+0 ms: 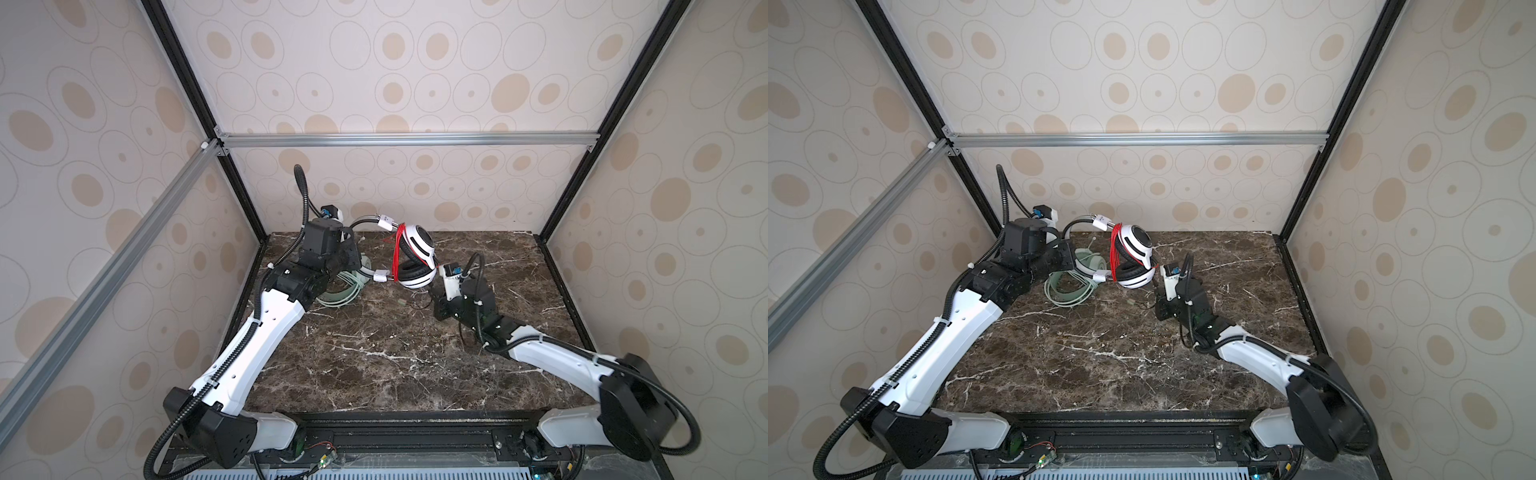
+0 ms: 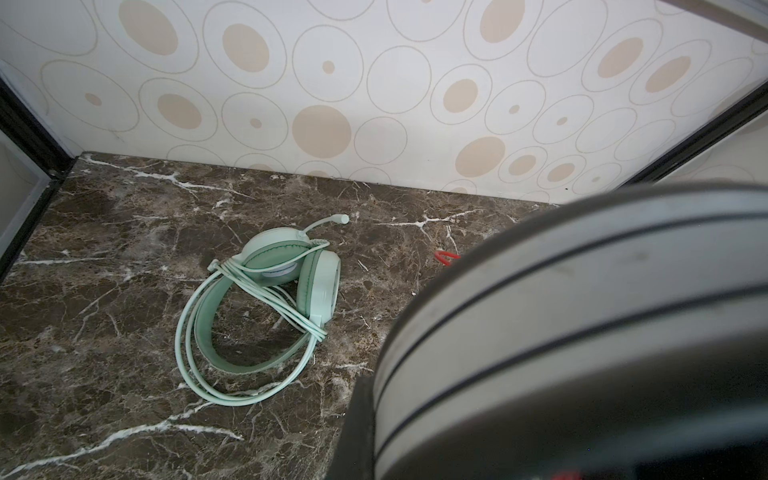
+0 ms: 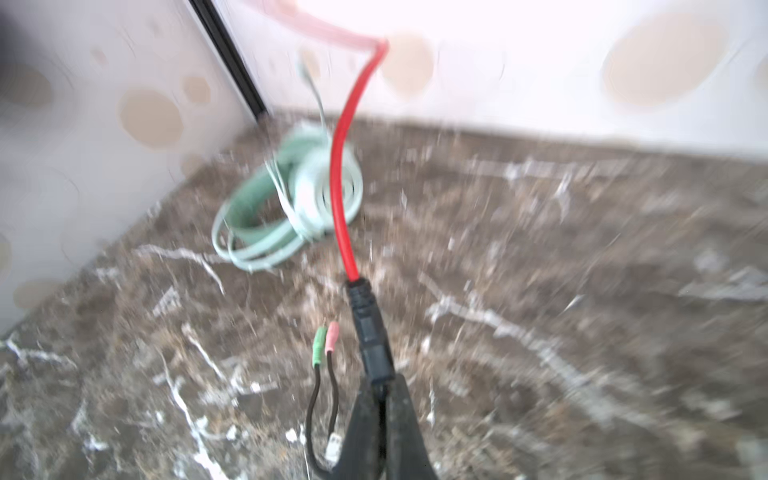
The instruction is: Wrap the headphones
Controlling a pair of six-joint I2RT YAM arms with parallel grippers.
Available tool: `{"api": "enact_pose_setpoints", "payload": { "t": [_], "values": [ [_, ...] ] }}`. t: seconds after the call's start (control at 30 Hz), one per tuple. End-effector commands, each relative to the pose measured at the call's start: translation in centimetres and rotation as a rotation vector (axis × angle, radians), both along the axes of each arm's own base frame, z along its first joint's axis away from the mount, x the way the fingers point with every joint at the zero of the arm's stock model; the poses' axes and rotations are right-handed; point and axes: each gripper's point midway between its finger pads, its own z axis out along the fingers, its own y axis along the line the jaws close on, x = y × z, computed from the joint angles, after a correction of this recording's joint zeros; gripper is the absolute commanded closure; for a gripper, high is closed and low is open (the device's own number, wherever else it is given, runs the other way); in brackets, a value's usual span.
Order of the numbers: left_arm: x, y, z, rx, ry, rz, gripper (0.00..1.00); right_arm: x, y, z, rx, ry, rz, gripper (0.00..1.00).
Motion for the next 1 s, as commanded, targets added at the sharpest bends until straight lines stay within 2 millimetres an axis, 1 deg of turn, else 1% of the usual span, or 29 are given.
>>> {"api": "enact_pose_setpoints", "payload": {
  "t": [0.0, 0.07, 0.17, 0.2, 0.3, 0.47, 0.53, 0.6, 0.67, 0.77, 0.83, 0.9, 0.93, 0.97],
  "values": [
    [0.2, -0.1, 4.0, -0.081, -0.114, 0.004, 1.00, -1.2, -1.8, 6.0, -0.090, -0.106, -0.008, 1.00],
    [0.4, -0.2, 3.8, -0.078, -0.107, 0.001, 1.00, -1.9, -2.4, 9.9, -0.090, -0.160, -0.007, 1.00],
    [0.4, -0.4, 3.6, -0.079, -0.100, -0.006, 1.00, -3.0, -3.0, 13.9, -0.085, -0.209, 0.002, 1.00],
    [0.4, -0.4, 3.5, -0.079, -0.099, -0.005, 1.00, -3.4, -3.0, 14.8, -0.078, -0.221, 0.013, 1.00],
    [0.5, -0.3, 3.5, -0.075, -0.099, 0.000, 1.00, -4.8, -3.0, 16.6, -0.062, -0.243, 0.040, 1.00],
    [0.4, -0.2, 3.8, -0.078, -0.105, 0.001, 1.00, -7.2, -2.5, 17.7, -0.086, -0.248, 0.091, 1.00],
    [0.3, -0.2, 3.8, -0.078, -0.107, 0.001, 1.00, -8.1, -2.7, 17.2, -0.148, -0.227, 0.083, 1.00],
    [0.2, -0.2, 4.1, -0.083, -0.115, -0.004, 1.00, -8.2, -4.2, 15.7, -0.229, -0.181, 0.004, 1.00],
    [0.1, -0.3, 4.2, -0.088, -0.119, -0.007, 1.00, -8.5, -5.2, 13.0, -0.296, -0.108, -0.014, 1.00],
    [-0.1, -0.5, 4.4, -0.101, -0.120, -0.024, 1.00, -9.1, -5.9, 9.2, -0.334, -0.025, -0.020, 1.00],
    [-0.3, -0.9, 4.6, -0.112, -0.125, -0.043, 1.00, -9.1, -6.7, 6.8, -0.371, 0.010, -0.050, 1.00],
    [-0.3, -0.9, 4.6, -0.115, -0.124, -0.045, 1.00, -9.0, -7.5, 5.1, -0.407, 0.031, -0.084, 1.00],
    [-0.3, -0.9, 4.5, -0.115, -0.123, -0.047, 1.00, -8.9, -7.6, 4.5, -0.414, 0.035, -0.095, 1.00],
    [-0.3, -1.0, 4.6, -0.117, -0.124, -0.050, 1.00, -8.7, -7.5, 4.4, -0.411, 0.029, -0.098, 1.00]
  ]
}}
